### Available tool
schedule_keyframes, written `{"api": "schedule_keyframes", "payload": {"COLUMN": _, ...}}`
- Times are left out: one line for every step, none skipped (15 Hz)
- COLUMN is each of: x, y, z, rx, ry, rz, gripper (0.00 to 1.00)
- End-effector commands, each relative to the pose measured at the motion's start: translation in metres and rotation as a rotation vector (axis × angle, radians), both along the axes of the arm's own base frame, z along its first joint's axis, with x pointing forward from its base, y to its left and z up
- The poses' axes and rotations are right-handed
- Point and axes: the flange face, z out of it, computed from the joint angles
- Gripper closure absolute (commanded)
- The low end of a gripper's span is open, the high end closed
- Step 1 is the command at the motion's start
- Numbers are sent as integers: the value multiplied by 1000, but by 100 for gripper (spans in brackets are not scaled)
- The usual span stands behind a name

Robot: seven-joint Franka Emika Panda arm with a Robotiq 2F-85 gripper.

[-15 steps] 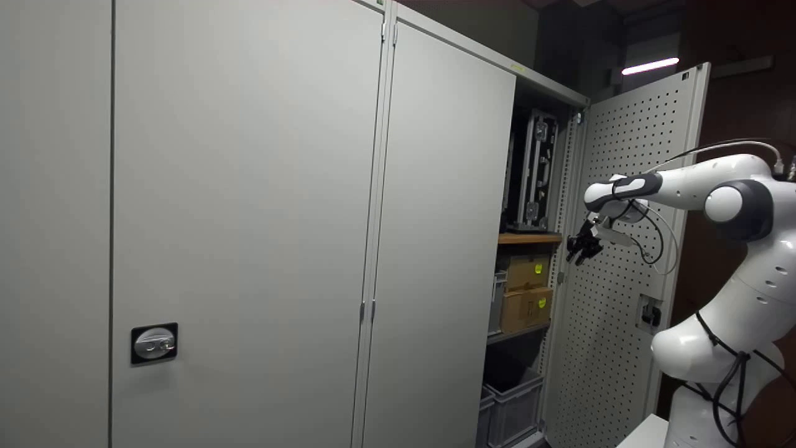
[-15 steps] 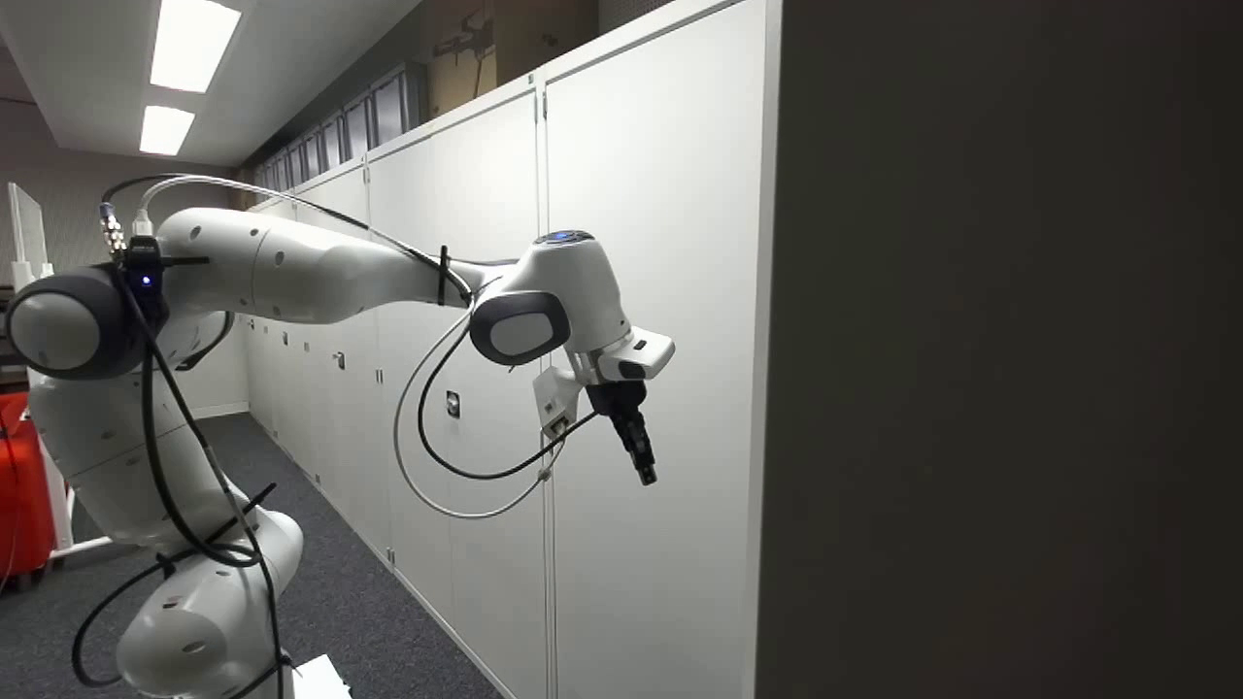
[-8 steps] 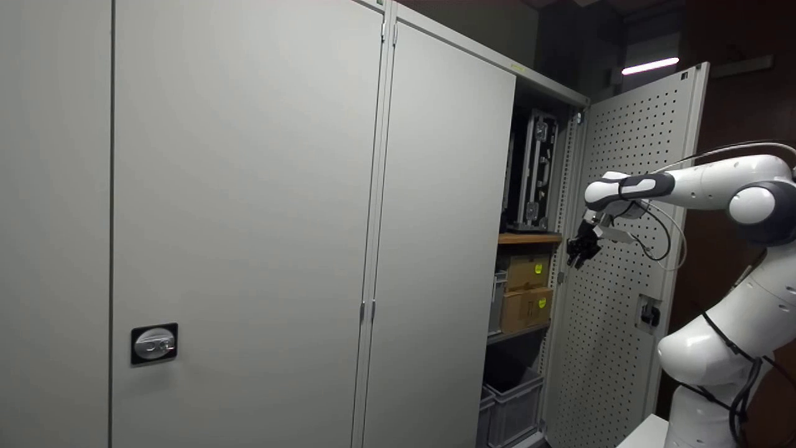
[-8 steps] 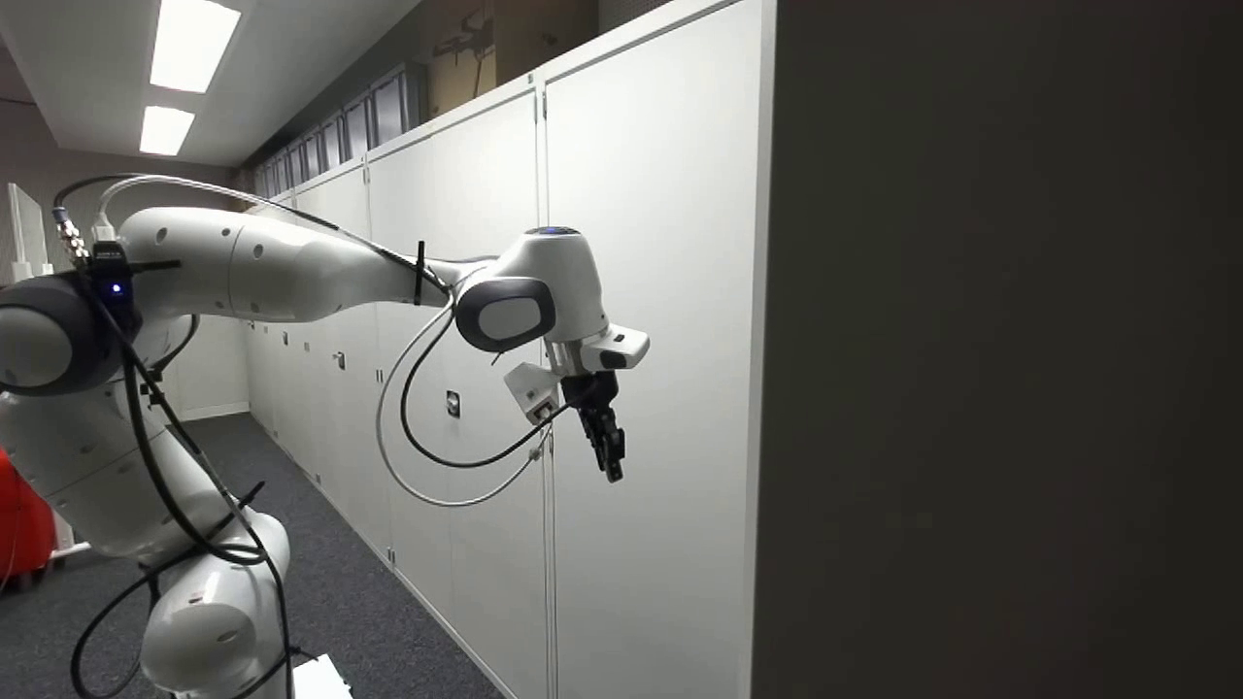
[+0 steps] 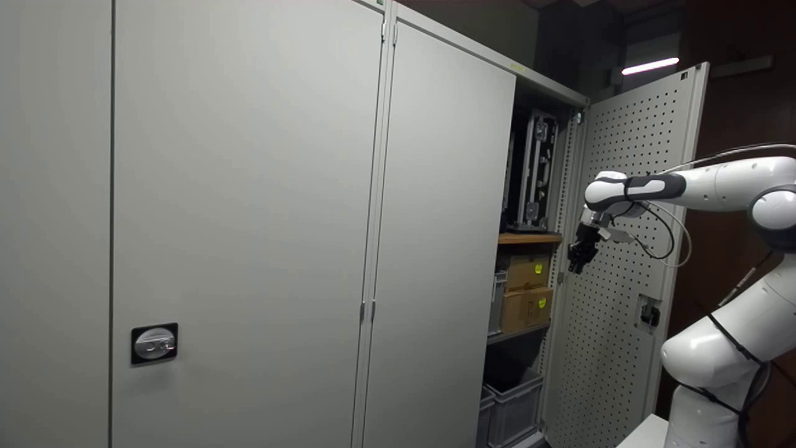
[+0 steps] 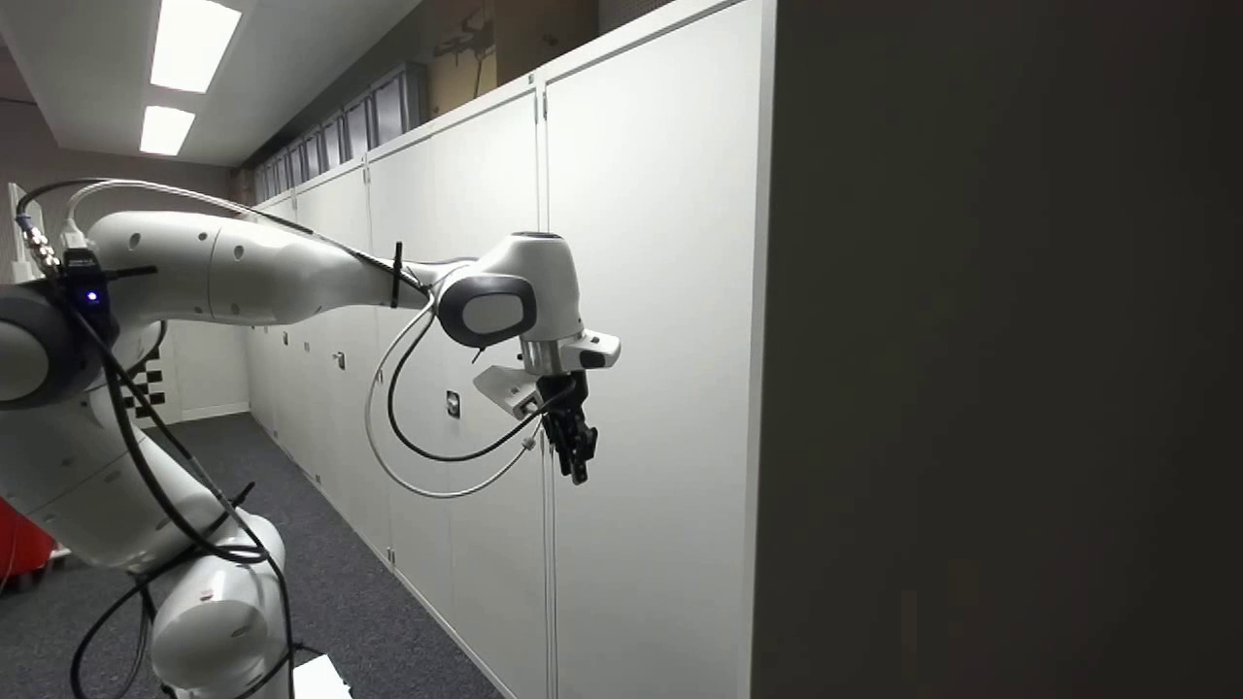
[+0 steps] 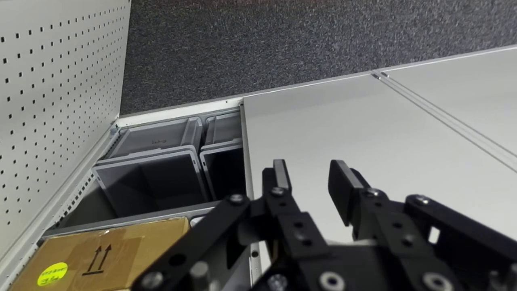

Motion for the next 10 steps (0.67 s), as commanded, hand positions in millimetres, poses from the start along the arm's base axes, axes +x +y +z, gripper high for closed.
{"api": "schedule_keyframes", "payload": {"x": -15, "y": 15, "z": 2, "rx": 1, "ry": -1, "rz": 94, "gripper": 96}}
{"api": "schedule_keyframes", "payload": {"x": -17, "y": 20, "z": 2, "rx": 2, "ry": -2, "rz": 114, "gripper": 100}}
{"api": "schedule_keyframes", "payload": {"x": -19, "y": 25, "z": 2, "rx": 4, "ry": -6, "rz": 134, "gripper": 100}}
{"api": "schedule_keyframes", "payload": {"x": -21, "y": 29, "z": 2, "rx": 5, "ry": -10, "rz": 154, "gripper": 78}}
{"api": "schedule_keyframes", "payload": {"x": -23, "y": 35, "z": 2, "rx": 6, "ry": -13, "rz": 173, "gripper": 74}}
{"api": "schedule_keyframes", "payload": {"x": -25, "y": 40, "z": 2, "rx": 5, "ry": -17, "rz": 194, "gripper": 72}}
{"api": "schedule_keyframes", "payload": {"x": -27, "y": 45, "z": 1, "rx": 6, "ry": -18, "rz": 214, "gripper": 66}}
{"api": "schedule_keyframes", "payload": {"x": -29, "y": 51, "z": 1, "rx": 6, "ry": -22, "rz": 232, "gripper": 60}}
{"api": "schedule_keyframes", "payload": {"x": -31, "y": 56, "z": 0, "rx": 9, "ry": -23, "rz": 250, "gripper": 51}}
{"api": "schedule_keyframes", "payload": {"x": -33, "y": 60, "z": 0, "rx": 11, "ry": -26, "rz": 266, "gripper": 45}}
